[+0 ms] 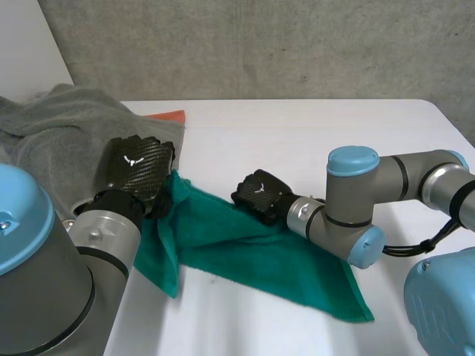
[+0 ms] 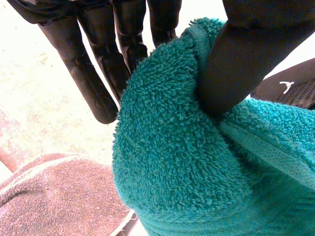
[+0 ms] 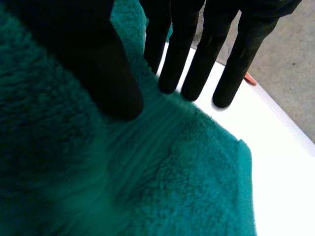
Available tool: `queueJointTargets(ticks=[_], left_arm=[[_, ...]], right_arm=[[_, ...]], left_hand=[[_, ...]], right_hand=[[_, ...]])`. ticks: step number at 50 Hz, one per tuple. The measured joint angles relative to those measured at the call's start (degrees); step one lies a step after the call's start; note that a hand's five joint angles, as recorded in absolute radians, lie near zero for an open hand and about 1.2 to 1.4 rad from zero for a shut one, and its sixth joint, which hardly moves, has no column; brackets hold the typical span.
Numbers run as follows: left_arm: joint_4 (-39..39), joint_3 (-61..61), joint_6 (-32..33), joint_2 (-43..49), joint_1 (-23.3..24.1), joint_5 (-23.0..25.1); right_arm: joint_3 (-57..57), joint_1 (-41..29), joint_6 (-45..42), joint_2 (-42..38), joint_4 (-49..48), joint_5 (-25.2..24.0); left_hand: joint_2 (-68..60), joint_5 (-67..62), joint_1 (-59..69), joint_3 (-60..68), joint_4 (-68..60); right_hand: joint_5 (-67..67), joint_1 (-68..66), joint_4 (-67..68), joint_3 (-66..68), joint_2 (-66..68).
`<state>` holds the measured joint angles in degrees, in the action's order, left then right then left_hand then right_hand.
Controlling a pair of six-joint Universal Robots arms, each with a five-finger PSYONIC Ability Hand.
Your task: Fold the laundry.
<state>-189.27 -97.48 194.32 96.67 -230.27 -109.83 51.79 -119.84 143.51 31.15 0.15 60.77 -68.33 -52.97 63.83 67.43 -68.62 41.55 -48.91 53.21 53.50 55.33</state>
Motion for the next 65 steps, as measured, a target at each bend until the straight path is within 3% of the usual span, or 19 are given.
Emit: queueJointTargets(ticks=[1, 3, 6, 16, 21, 29, 35, 48, 51, 56, 65], left_arm=[[0.0, 0.1, 0.0, 0.0, 0.0, 0.0], [-0.1, 0.3, 0.0, 0.0, 0.0, 0.1], [-0.4, 1.0, 0.0, 0.3, -0.2, 0.6], [-7.3, 12.0, 2.6, 6.0, -6.1, 9.0], [-14.1, 21.0, 6.2, 9.6, -9.2, 15.1], [-23.8, 26.8, 8.1, 12.8, -11.1, 26.0], [-22.5, 22.3, 8.0, 15.2, -11.1, 29.8], [-9.7, 8.3, 11.2, 24.8, -11.3, 29.4], [-8.2, 7.8, 12.2, 26.1, -11.2, 29.2], [-6.6, 7.2, 12.5, 24.1, -10.9, 28.5], [-5.2, 1.8, 8.3, 15.3, -10.5, 23.9]], right_arm=[[-0.1, 0.0, 0.0, 0.3, -0.3, 0.1], [-0.4, 0.0, 0.2, 1.0, -1.4, 0.7], [-0.7, 0.0, 1.0, 2.6, -3.9, 2.8], [-1.3, 3.2, 11.6, 15.2, -21.7, 22.0], [0.3, 6.2, 13.6, 23.4, -26.2, 26.6], [10.4, 8.3, 13.3, 33.3, -25.5, 23.8], [24.0, 10.2, 12.1, 37.4, -21.1, 20.1], [51.4, 15.0, -1.8, 41.0, -14.2, 14.4], [52.5, 15.0, -2.8, 39.9, -14.3, 14.0], [52.2, 15.0, -2.7, 38.7, -14.5, 13.9], [51.6, 15.1, 0.3, 38.5, -14.6, 14.0]], left_hand=[[0.0, 0.0, 0.0, 0.0, 0.0], [0.0, 0.0, 0.0, 0.0, 0.0], [0.0, 0.0, 0.0, 0.0, 0.0], [-0.2, 0.0, 0.0, 0.6, -0.2], [-0.3, -1.5, 0.0, 0.9, -0.2], [-0.3, -2.5, 0.0, 0.9, -0.2], [-0.3, -2.7, 0.0, 0.9, -0.2], [-0.4, -2.7, 0.0, 0.9, -0.2], [4.4, -0.3, -1.5, -3.2, 4.1], [22.9, 17.4, -19.3, -21.7, 23.2], [31.4, 26.6, -26.6, -30.5, 32.1]], right_hand=[[9.2, -5.7, 8.6, 9.1, 8.1], [15.1, -15.0, 14.2, 13.6, 11.9], [15.7, -15.2, 15.1, 14.2, 11.9], [15.7, -15.2, 15.3, 14.5, 11.9], [15.7, -15.2, 15.3, 14.5, 11.9], [16.4, -15.2, 15.4, 14.7, 11.9], [16.5, -15.2, 15.5, 14.7, 11.9], [16.5, -15.2, 15.5, 14.7, 11.9], [16.5, -15.2, 15.6, 14.7, 11.9], [16.6, -15.2, 15.6, 14.7, 11.9], [16.6, -15.2, 15.6, 14.7, 11.9]])
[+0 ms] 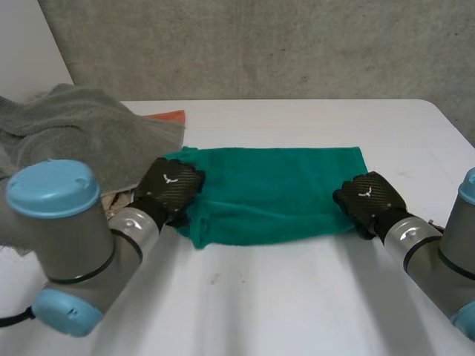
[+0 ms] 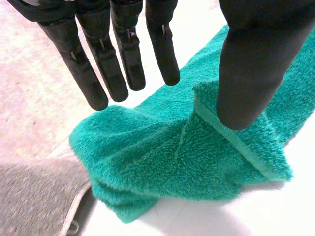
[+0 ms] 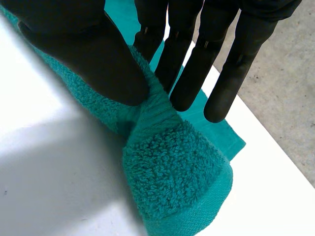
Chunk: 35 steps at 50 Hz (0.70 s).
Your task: Fold the laundry.
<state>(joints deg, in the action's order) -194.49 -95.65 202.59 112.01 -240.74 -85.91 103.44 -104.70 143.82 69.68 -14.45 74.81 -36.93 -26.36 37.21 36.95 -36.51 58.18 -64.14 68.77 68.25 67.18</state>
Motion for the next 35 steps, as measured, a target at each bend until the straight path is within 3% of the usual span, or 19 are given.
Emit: queueJointTargets(ticks=[6, 16, 28, 35], left_arm=[[0.8, -7.2, -6.3, -5.4, 0.1, -4.4], [3.2, -10.2, -16.5, -5.7, -1.0, -7.1], [3.1, -3.6, -17.7, 1.5, -4.0, -6.6], [3.1, 1.4, -17.5, 7.6, -4.9, -3.9]], right_arm=[[0.0, 0.3, 1.8, 0.0, 0.0, 0.0], [-0.1, 0.3, 1.9, 0.0, 0.1, 0.1], [0.6, 0.4, 1.8, -0.1, 0.4, 0.1], [0.7, 1.0, 1.8, -0.1, 0.4, 0.0]], left_hand=[[8.7, 8.8, -9.2, -8.4, 8.8], [10.2, 10.8, -9.3, -10.2, 10.7], [10.2, 10.5, -9.3, -10.2, 10.5], [0.8, 0.1, -0.2, -0.8, 0.1]], right_hand=[[0.0, 0.0, 0.0, 0.0, 0.0], [0.0, 0.0, 0.0, 0.0, 0.0], [0.0, 0.0, 0.0, 0.0, 0.0], [0.0, 0.0, 0.0, 0.0, 0.0]])
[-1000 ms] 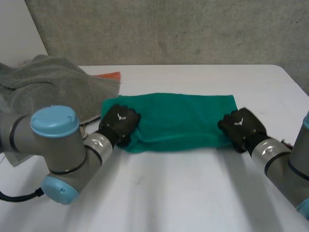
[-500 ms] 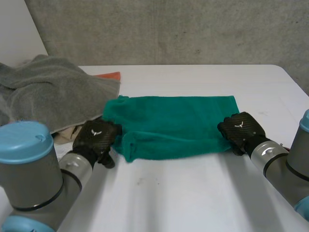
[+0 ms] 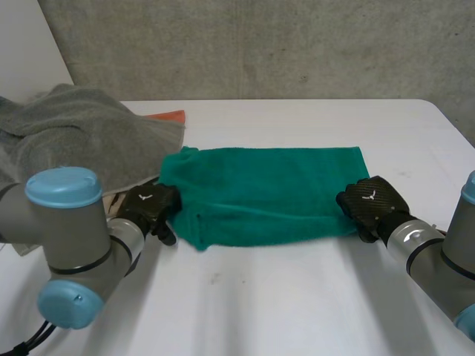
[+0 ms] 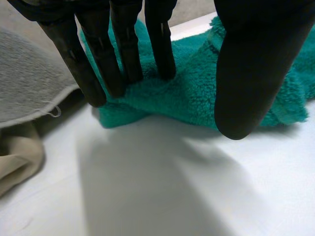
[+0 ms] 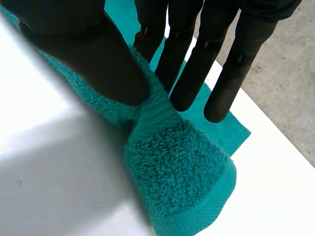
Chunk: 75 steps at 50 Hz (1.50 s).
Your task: Fold the laundry.
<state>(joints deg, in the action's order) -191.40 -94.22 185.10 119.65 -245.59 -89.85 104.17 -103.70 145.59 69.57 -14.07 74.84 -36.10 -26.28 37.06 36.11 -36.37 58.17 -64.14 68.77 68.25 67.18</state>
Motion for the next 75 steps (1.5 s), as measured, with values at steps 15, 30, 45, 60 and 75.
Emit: queueJointTargets(ticks=[15, 30, 45, 60, 75], left_arm=[[0.1, 6.8, 0.6, -3.5, -0.2, 0.5], [2.9, 7.9, 11.2, -26.0, -2.9, 2.0], [3.2, 19.8, 26.5, -1.4, -2.4, 4.0], [-15.5, 46.4, 23.0, 3.1, -1.0, 3.7], [-12.1, 17.9, 17.0, -4.7, -1.7, 9.9]], right_arm=[[-5.7, 3.8, -1.9, 6.5, 2.1, 1.8], [-22.3, 6.1, -5.4, 22.9, 24.4, 2.1], [-29.1, 4.8, -11.1, 4.9, 27.6, 5.0], [-42.1, 1.4, -5.3, -1.4, -13.2, 15.5], [-11.9, 2.0, -4.7, 6.2, -10.8, 8.6]], left_hand=[[-32.3, -29.4, 29.1, 32.0, -32.2], [-32.5, -29.4, 29.1, 32.2, -32.2], [-32.5, -29.4, 29.1, 32.3, -32.3], [-32.6, -30.1, 29.1, 32.3, -32.5], [-32.6, -30.1, 29.1, 32.3, -32.5]], right_hand=[[0.0, 0.0, 0.0, 0.1, 0.0], [0.0, 0.0, 0.0, 0.2, 0.0], [0.2, 0.0, 0.0, 0.2, 0.0], [0.4, 0.0, 0.0, 0.2, 0.0], [0.5, -0.9, 0.0, 0.2, 0.2]])
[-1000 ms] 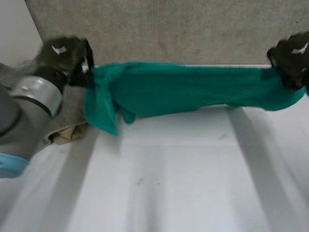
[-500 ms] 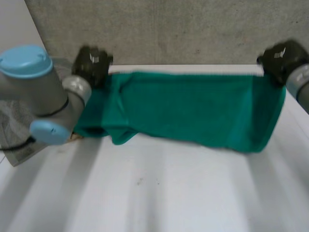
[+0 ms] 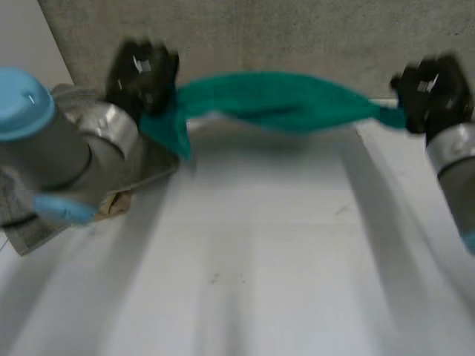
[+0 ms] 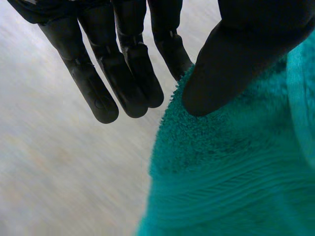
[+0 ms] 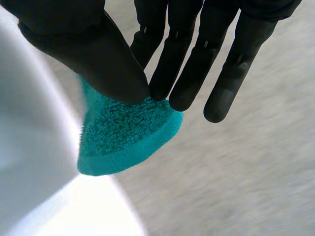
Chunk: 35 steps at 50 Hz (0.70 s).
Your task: Fold the laundry.
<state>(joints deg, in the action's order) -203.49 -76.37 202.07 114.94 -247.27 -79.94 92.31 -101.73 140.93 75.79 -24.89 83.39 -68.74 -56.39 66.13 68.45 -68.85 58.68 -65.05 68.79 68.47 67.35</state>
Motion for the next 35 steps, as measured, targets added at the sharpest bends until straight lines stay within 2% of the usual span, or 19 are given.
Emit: queueJointTargets(ticks=[6, 12, 14, 17, 18, 27, 31, 35], left_arm=[[2.4, -8.5, 0.9, 4.4, -0.1, 0.8], [3.1, -8.7, 3.7, 10.4, -0.1, 0.0], [3.2, -8.3, 4.7, 11.0, -0.3, -0.4], [3.5, -8.1, 5.5, 9.7, -0.8, -0.6], [3.9, -8.4, 5.7, 8.8, -0.9, -0.7], [7.3, -19.2, 4.8, -2.9, -2.1, -1.0], [7.9, -25.2, 3.9, -6.8, -3.1, -1.5], [8.3, -28.7, 2.4, -8.4, -4.2, -1.7]], right_arm=[[9.5, 0.1, -0.2, -2.5, 2.6, -2.3], [12.3, 0.2, -0.4, -8.3, 3.2, -2.8], [12.4, 0.2, -0.4, -9.2, 3.2, -2.7], [12.4, 0.3, -0.2, -9.5, 3.1, -2.5], [12.4, 0.3, -0.1, -9.3, 3.1, -2.5], [13.1, 0.5, 0.3, -8.3, 3.0, -2.4], [13.2, 0.4, 0.3, -8.2, 3.0, -2.4], [13.3, 0.4, 0.3, -8.3, 3.0, -2.5]], left_hand=[[0.0, 0.0, 0.0, 0.1, 0.0], [0.9, 0.3, -0.3, -0.8, 0.7], [9.3, 6.4, -7.3, -8.2, 8.6], [32.6, 30.2, -33.6, -31.9, 32.7], [37.4, 35.2, -37.9, -36.8, 37.6], [39.8, 37.9, -38.0, -39.2, 40.3], [32.9, 30.6, -29.7, -33.0, 33.1], [30.5, 28.1, -27.1, -30.3, 30.4]], right_hand=[[0.0, 0.0, 0.0, 0.0, 0.0], [0.0, 0.0, 0.0, 0.0, 0.0], [0.0, 0.0, 0.0, 0.0, 0.0], [0.0, 0.0, 0.0, 0.0, 0.0], [0.0, 0.0, 0.0, 0.0, 0.0], [0.0, 0.0, 0.0, 0.0, 0.0], [0.0, 0.0, 0.0, 0.0, 0.0], [0.0, 0.0, 0.0, 0.0, 0.0]])
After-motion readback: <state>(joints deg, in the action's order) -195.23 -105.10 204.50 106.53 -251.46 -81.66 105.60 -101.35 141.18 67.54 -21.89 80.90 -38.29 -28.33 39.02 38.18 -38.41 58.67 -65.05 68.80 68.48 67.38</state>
